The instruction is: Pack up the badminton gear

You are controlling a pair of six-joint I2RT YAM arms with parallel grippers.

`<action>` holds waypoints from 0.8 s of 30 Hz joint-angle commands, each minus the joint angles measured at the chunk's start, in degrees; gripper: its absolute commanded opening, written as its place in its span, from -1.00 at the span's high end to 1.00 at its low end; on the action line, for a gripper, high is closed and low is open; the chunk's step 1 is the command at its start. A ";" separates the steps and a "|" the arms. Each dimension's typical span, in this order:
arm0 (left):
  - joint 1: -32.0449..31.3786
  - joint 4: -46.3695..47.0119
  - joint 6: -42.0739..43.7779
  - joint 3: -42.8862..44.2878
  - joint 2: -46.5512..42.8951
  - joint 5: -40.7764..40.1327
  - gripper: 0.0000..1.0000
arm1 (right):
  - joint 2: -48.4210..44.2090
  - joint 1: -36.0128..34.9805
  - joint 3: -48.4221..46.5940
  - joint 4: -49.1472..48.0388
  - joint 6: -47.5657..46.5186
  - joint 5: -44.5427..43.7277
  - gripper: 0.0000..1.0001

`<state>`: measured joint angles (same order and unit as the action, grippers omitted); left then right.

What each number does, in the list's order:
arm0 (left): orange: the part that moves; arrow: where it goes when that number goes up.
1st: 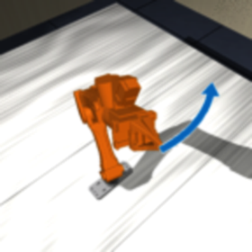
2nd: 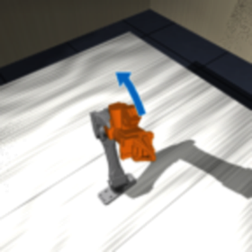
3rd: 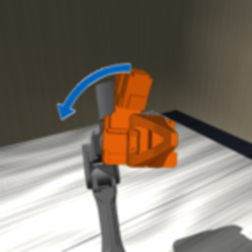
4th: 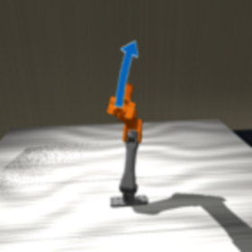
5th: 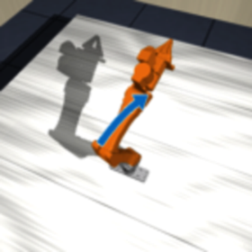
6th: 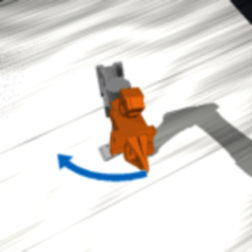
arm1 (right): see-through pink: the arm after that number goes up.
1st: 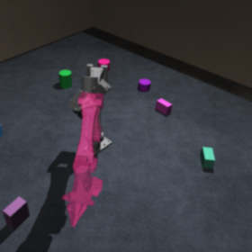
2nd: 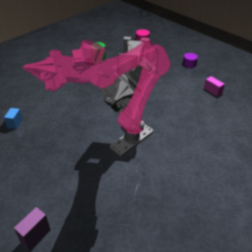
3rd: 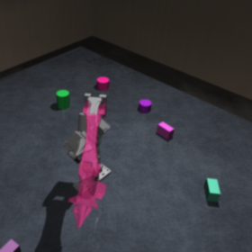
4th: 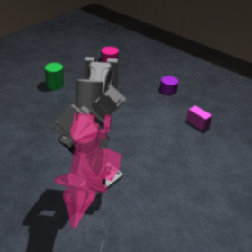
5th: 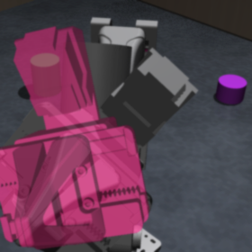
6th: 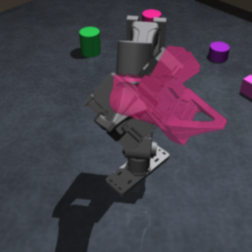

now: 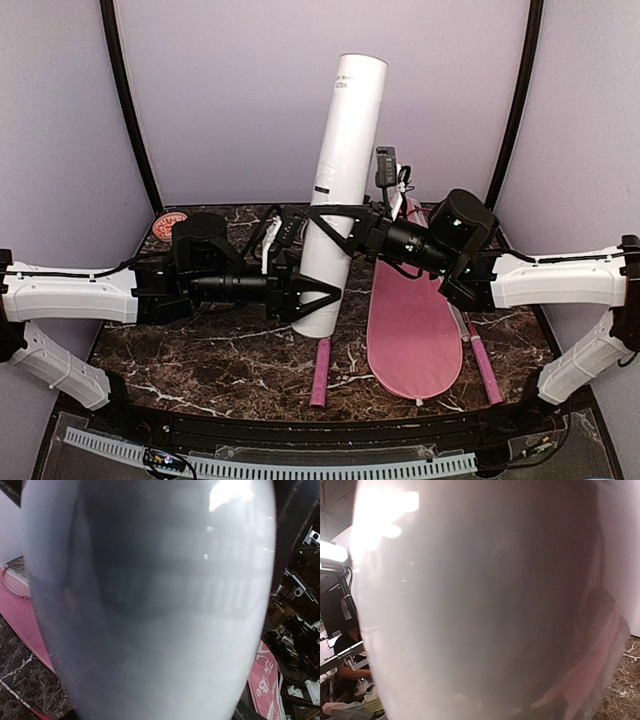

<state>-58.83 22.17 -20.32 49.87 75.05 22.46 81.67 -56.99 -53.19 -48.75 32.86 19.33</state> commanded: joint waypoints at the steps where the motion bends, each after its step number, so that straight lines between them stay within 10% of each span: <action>1: -0.23 2.68 -0.71 1.24 -0.08 1.86 -0.27 | 0.06 0.13 0.18 -7.01 1.32 2.38 0.16; 7: -0.16 1.88 -0.67 0.11 -2.22 -2.24 0.00 | -1.08 0.30 1.68 -5.75 0.62 0.48 0.08; 15: 2.39 -4.73 -2.77 -2.28 -6.35 -7.38 0.09 | -4.53 1.12 3.17 -1.03 -2.63 -3.37 -0.97; 24: 19.39 -35.48 -2.34 2.19 -8.47 -9.53 0.12 | -10.77 4.83 6.57 10.64 -5.79 -8.82 -0.99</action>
<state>-46.09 5.21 -23.66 48.18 67.59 16.25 74.24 -53.71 -48.45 -43.42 29.63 14.04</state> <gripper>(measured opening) 0.663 0.995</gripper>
